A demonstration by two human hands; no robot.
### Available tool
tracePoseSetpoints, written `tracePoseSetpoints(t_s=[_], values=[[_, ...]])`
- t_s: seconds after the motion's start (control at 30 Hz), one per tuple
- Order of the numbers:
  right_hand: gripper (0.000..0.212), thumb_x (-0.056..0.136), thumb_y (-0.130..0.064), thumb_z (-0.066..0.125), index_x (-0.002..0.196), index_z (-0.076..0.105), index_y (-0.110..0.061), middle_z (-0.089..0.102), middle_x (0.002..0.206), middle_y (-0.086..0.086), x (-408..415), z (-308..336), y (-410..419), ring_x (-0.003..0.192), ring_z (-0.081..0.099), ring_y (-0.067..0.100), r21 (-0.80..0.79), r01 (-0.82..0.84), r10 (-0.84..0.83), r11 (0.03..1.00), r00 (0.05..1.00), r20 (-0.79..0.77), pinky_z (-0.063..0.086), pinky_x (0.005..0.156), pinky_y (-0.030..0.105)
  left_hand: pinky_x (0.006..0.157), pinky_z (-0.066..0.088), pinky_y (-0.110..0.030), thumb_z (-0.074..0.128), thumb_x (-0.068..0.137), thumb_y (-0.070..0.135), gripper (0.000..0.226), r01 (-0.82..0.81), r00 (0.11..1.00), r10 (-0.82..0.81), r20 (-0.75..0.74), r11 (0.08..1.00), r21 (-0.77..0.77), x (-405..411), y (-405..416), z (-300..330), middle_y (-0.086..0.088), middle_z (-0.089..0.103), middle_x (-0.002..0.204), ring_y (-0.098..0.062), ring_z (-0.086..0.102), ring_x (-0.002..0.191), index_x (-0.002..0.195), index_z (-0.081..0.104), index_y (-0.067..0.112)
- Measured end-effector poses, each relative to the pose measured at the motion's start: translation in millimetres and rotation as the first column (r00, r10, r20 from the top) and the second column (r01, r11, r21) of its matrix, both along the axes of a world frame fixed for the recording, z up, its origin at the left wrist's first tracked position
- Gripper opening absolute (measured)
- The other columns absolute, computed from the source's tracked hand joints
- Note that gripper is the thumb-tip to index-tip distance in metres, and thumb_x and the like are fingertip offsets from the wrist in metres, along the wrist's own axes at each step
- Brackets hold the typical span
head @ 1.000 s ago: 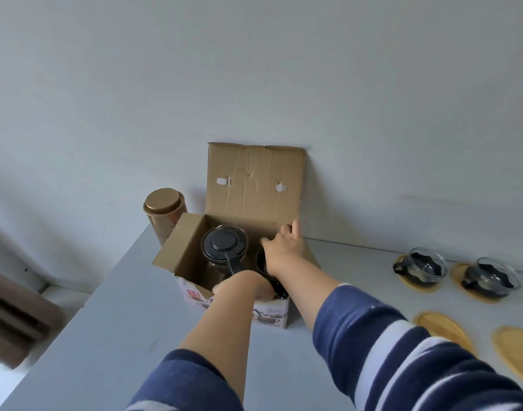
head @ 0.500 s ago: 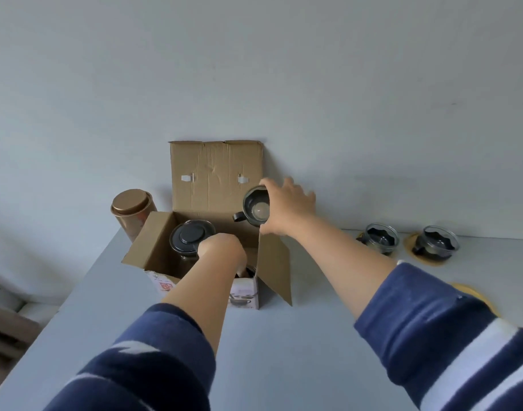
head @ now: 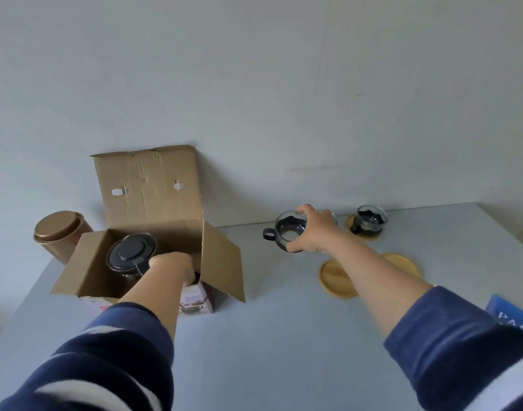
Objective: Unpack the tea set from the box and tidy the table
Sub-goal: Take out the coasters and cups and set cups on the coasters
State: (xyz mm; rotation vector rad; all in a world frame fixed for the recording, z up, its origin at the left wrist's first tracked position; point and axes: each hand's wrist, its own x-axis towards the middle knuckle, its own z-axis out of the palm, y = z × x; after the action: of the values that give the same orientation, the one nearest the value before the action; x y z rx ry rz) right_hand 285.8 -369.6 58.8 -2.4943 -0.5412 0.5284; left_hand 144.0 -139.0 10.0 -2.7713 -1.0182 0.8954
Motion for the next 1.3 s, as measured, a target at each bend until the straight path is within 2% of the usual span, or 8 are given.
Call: tracePoseSetpoints(t_s=[0.3, 0.57, 0.67, 0.77, 0.87, 1.0, 1.17, 1.3], values=[[0.088, 0.068, -0.014, 0.079, 0.141, 0.030, -0.016, 0.046, 0.134, 0.007, 19.2, -15.1, -47.8, 0.104, 0.049, 0.021, 0.114, 0.024, -0.016, 0.993, 0.997, -0.075, 0.041, 0.080, 0.026, 0.085, 0.046, -0.032, 0.067, 0.074, 0.061, 0.056, -0.093, 0.978, 0.110, 0.180, 0.991, -0.099, -6.4, 2.4, 60.2, 0.000, 0.066, 0.097, -0.018, 0.060, 0.093, 0.104, 0.062, 0.015], [0.092, 0.064, -0.015, 0.079, 0.142, 0.030, -0.017, 0.047, 0.138, 0.005, 41.0, -19.5, -84.7, 0.120, 0.050, 0.025, 0.131, 0.109, -0.096, 0.985, 0.990, -0.103, 0.043, 0.090, 0.029, 0.089, 0.048, -0.033, 0.061, 0.077, 0.060, 0.057, -0.150, 0.939, 0.181, 0.293, 0.981, -0.124, -12.9, -10.7, 54.4, 0.000, 0.068, 0.102, -0.018, 0.062, 0.096, 0.116, 0.060, 0.017], [0.089, 0.062, -0.014, 0.079, 0.139, 0.034, -0.017, 0.048, 0.135, 0.005, 45.7, -23.6, -92.0, 0.116, 0.052, 0.024, 0.125, 0.101, -0.092, 0.987, 0.992, -0.081, 0.045, 0.088, 0.031, 0.114, 0.023, -0.058, 0.046, 0.079, 0.070, 0.076, -0.187, 0.940, 0.211, 0.269, 0.976, -0.112, -19.3, -5.7, 36.8, -0.001, 0.060, 0.132, -0.027, 0.052, 0.125, 0.139, 0.045, 0.024], [0.087, 0.063, -0.015, 0.080, 0.137, 0.035, -0.016, 0.049, 0.134, 0.005, 47.3, -29.9, -91.9, 0.109, 0.050, 0.021, 0.135, 0.072, -0.065, 0.988, 0.996, -0.058, 0.042, 0.085, 0.028, 0.113, -0.005, -0.065, 0.032, 0.089, 0.069, 0.071, -0.243, 0.930, 0.251, 0.270, 0.968, -0.061, -23.4, -4.0, 21.2, -0.001, 0.058, 0.136, -0.028, 0.042, 0.135, 0.143, 0.039, 0.024], [0.086, 0.066, -0.017, 0.080, 0.138, 0.034, -0.019, 0.047, 0.135, 0.002, 45.0, -37.1, -86.1, 0.112, 0.048, 0.019, 0.140, 0.047, -0.038, 0.989, 0.997, -0.065, 0.038, 0.086, 0.027, 0.115, 0.001, -0.063, 0.029, 0.097, 0.055, 0.054, -0.258, 0.930, 0.264, 0.256, 0.965, -0.056, -22.8, -13.5, 14.5, -0.007, 0.059, 0.128, -0.028, 0.048, 0.128, 0.136, 0.044, 0.022], [0.085, 0.064, -0.020, 0.080, 0.137, 0.035, -0.021, 0.049, 0.134, 0.000, 38.9, -45.6, -73.1, 0.111, 0.049, 0.018, 0.144, 0.038, -0.029, 0.989, 0.998, -0.062, 0.038, 0.086, 0.027, 0.115, 0.007, -0.058, 0.034, 0.090, 0.065, 0.077, -0.423, 0.809, 0.443, 0.387, 0.895, -0.141, -16.1, -11.8, 6.0, -0.019, 0.049, 0.141, -0.038, 0.037, 0.136, 0.137, 0.044, 0.005], [0.085, 0.065, -0.016, 0.080, 0.136, 0.035, -0.020, 0.049, 0.131, 0.001, 30.3, -50.5, -63.5, 0.107, 0.047, 0.018, 0.153, 0.048, -0.036, 0.987, 0.996, -0.076, 0.040, 0.085, 0.029, 0.114, 0.007, -0.066, 0.041, 0.068, 0.082, 0.081, -0.484, 0.676, 0.514, 0.529, 0.850, -0.207, -17.5, -1.5, -1.2, -0.005, 0.070, 0.094, -0.032, 0.063, 0.104, 0.116, 0.057, 0.018], [0.086, 0.066, -0.016, 0.079, 0.139, 0.033, -0.019, 0.048, 0.133, 0.002, 28.0, -46.7, -64.3, 0.104, 0.045, 0.017, 0.161, 0.071, -0.057, 0.984, 0.994, -0.090, 0.038, 0.083, 0.027, 0.114, 0.007, -0.062, 0.055, 0.073, 0.072, 0.081, -0.430, 0.667, 0.344, 0.660, 0.902, -0.035, -10.9, -18.6, 29.8, -0.009, 0.060, 0.126, -0.034, 0.055, 0.120, 0.134, 0.044, 0.020]])
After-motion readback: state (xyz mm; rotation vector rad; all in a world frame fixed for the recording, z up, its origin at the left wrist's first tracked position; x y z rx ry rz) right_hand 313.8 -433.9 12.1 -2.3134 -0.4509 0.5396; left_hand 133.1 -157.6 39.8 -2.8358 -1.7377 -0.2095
